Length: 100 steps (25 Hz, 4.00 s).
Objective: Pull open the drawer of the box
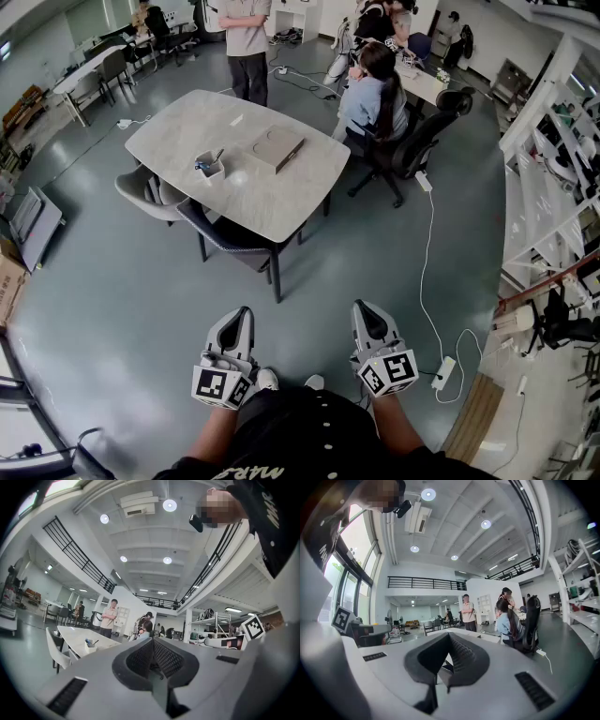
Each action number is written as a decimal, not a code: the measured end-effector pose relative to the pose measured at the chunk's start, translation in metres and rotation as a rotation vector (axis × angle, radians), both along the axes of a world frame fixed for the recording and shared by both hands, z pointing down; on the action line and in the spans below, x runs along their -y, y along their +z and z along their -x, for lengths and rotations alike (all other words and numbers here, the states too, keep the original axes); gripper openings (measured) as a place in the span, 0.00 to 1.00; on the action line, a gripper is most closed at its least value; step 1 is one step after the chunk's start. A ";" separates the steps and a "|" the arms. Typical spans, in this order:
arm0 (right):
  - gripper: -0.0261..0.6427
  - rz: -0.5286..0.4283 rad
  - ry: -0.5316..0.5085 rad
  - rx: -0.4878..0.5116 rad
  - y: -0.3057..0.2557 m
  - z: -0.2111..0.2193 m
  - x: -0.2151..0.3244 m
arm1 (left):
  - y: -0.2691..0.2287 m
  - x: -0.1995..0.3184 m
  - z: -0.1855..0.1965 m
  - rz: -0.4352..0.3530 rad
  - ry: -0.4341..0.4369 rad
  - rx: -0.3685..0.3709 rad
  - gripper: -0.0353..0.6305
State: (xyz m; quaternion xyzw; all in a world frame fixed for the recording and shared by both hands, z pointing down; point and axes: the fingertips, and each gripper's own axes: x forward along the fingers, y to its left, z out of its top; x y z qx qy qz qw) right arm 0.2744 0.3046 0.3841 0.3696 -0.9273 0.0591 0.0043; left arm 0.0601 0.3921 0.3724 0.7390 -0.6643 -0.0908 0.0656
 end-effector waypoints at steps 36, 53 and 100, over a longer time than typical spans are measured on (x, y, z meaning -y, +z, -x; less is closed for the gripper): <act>0.03 0.028 0.077 0.013 0.009 0.057 0.003 | 0.002 0.010 0.055 -0.029 0.095 0.055 0.08; 0.03 0.032 0.044 0.040 0.011 0.073 0.181 | 0.017 0.177 0.075 0.049 0.016 0.077 0.08; 0.04 0.054 -0.008 0.017 0.008 0.217 0.412 | 0.021 0.406 0.195 0.073 0.043 0.045 0.08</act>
